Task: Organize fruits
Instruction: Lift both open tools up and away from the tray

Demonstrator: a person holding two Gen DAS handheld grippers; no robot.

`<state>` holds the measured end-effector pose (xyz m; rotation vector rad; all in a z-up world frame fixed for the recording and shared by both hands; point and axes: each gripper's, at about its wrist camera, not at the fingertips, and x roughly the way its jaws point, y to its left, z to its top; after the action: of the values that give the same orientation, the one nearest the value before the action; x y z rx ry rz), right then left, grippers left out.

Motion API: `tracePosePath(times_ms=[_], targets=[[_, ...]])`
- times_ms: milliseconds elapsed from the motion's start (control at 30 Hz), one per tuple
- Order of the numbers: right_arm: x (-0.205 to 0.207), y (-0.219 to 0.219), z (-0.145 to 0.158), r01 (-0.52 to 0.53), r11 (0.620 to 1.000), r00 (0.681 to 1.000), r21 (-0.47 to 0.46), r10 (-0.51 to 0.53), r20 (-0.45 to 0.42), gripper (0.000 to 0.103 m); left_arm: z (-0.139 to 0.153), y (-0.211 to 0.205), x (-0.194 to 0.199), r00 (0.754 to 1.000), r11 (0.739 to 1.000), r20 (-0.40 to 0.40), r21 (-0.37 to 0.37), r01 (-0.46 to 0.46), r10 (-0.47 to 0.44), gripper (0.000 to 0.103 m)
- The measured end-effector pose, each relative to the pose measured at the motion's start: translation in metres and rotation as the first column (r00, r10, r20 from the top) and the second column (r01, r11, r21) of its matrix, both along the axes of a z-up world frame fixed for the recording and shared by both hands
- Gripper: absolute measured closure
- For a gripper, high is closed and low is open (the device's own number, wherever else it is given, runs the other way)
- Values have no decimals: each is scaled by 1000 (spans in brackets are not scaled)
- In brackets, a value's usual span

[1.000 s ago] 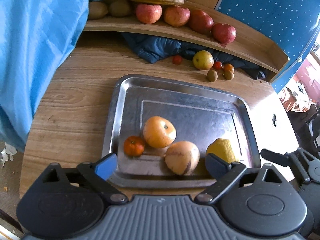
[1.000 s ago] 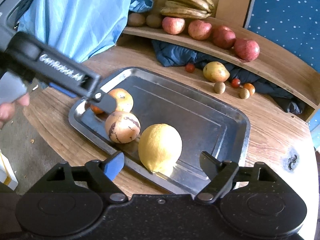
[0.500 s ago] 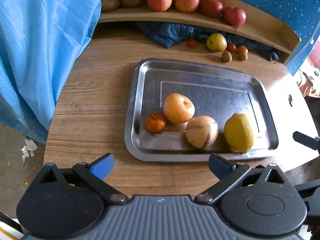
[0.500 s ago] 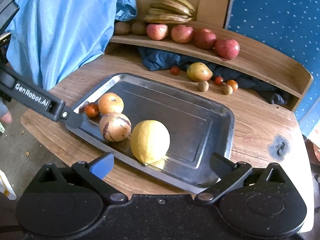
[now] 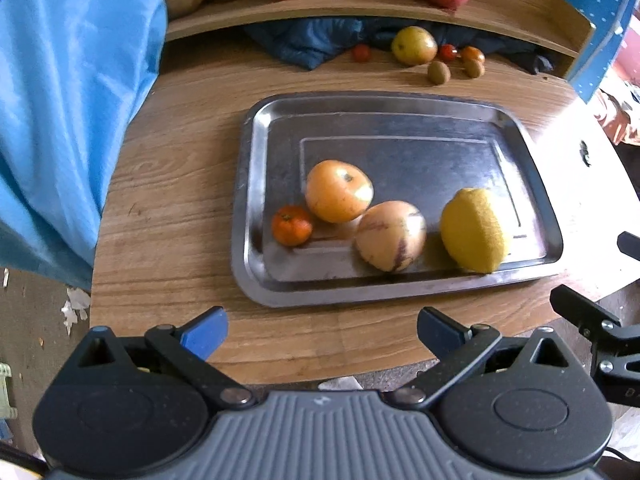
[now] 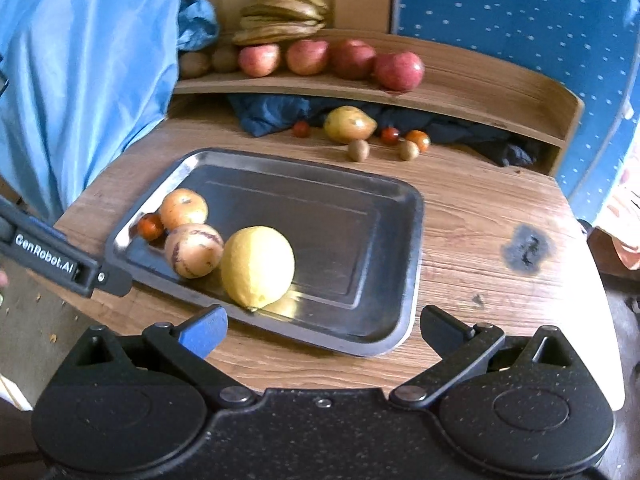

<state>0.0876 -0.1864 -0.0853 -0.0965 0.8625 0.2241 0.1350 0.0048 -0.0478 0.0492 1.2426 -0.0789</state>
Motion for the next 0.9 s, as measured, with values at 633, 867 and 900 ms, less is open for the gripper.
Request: tracePosePath(times_ms=[633, 867, 900], targets=[[-4, -35, 11, 86, 996, 996, 26, -87, 37, 1, 19, -43, 22, 995, 996, 44, 11, 90, -90, 1], [10, -41, 11, 86, 996, 995, 34, -88, 41, 1, 19, -49, 41, 995, 996, 43, 12, 90, -90, 1], [14, -42, 11, 88, 996, 995, 34, -90, 43, 1, 20, -49, 44, 995, 996, 46, 12, 89, -89, 1]])
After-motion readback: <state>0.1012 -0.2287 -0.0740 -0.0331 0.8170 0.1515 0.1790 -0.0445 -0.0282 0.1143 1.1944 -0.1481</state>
